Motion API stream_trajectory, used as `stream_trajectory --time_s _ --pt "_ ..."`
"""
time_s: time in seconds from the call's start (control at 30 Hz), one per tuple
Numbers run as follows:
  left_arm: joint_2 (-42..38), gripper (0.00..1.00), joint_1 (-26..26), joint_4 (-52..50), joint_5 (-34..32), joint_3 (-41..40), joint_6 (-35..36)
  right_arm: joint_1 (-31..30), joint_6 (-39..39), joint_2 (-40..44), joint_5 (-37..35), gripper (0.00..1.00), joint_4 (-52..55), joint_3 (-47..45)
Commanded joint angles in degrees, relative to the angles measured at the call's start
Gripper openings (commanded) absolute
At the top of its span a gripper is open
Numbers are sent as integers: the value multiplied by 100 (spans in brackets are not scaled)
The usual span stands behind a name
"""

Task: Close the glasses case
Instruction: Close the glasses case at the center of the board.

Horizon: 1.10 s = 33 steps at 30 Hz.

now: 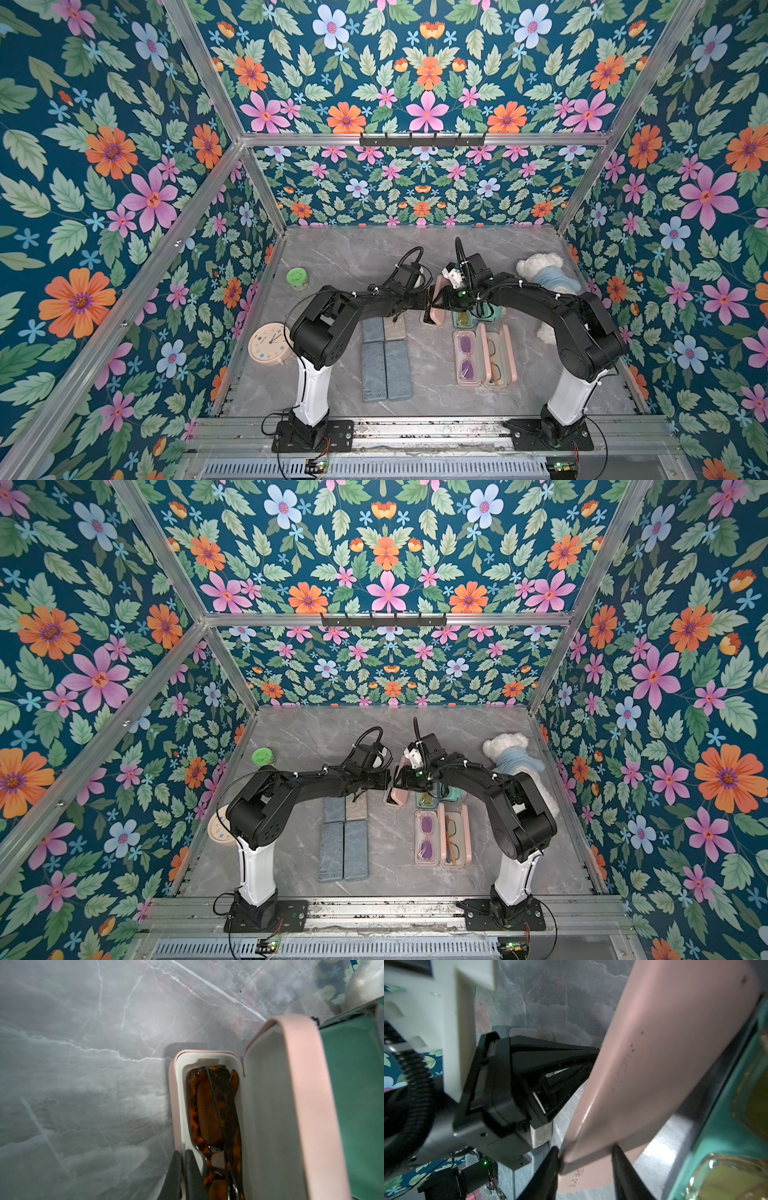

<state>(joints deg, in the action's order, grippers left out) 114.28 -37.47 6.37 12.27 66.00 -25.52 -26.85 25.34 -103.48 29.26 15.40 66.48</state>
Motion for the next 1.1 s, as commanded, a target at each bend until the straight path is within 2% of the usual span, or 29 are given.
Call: stream_trajectory --time_s 0.0,1.07 --pt "-5 8 10 -206 20 -26 38 -57 -74 -77 36 43 35 23" --pt "-47 5 4 -171 21 -97 38 -162 -109 -261 25 42 112 137"
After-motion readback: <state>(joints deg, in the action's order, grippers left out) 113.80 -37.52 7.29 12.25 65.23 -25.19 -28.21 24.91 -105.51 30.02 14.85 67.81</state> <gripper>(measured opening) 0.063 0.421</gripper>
